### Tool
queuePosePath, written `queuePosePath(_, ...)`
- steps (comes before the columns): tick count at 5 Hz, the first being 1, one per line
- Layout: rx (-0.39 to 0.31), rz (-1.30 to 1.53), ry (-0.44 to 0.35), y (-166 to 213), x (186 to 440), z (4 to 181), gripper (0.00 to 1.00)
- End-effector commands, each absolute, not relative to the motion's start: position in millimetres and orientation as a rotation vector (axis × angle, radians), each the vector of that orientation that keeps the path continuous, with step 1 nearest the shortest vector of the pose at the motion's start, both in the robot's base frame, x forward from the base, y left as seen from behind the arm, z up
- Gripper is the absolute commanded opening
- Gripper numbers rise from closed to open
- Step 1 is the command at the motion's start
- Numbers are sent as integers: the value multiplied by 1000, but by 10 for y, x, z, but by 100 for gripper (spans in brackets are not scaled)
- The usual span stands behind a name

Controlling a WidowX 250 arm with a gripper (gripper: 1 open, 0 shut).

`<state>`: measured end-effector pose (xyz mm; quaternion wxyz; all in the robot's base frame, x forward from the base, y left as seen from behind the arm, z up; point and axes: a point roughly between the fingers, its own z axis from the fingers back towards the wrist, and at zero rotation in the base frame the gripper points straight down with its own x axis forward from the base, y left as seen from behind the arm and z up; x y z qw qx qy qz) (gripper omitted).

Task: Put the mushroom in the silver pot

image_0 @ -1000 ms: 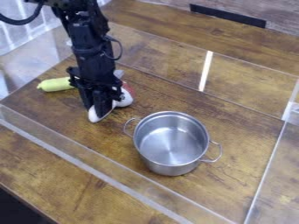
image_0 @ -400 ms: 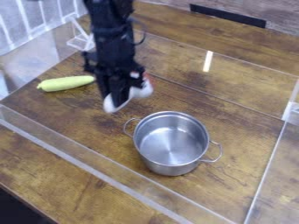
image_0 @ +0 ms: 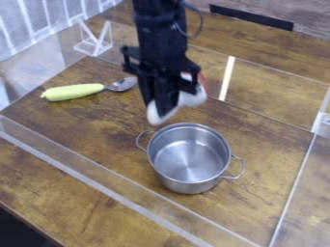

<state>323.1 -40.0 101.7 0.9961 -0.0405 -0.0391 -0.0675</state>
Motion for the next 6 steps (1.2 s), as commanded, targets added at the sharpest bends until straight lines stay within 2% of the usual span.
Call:
queuePosePath(1, -94, -157, -139, -576, 3159, 1105, 0)
queuePosePath(4, -95, -174, -89, -630, 3221, 631, 0)
queuePosePath(5, -89, -186, -85, -633, 3257, 550, 100)
queuePosePath(6, -79, -205, -86, -632, 3297, 508, 100)
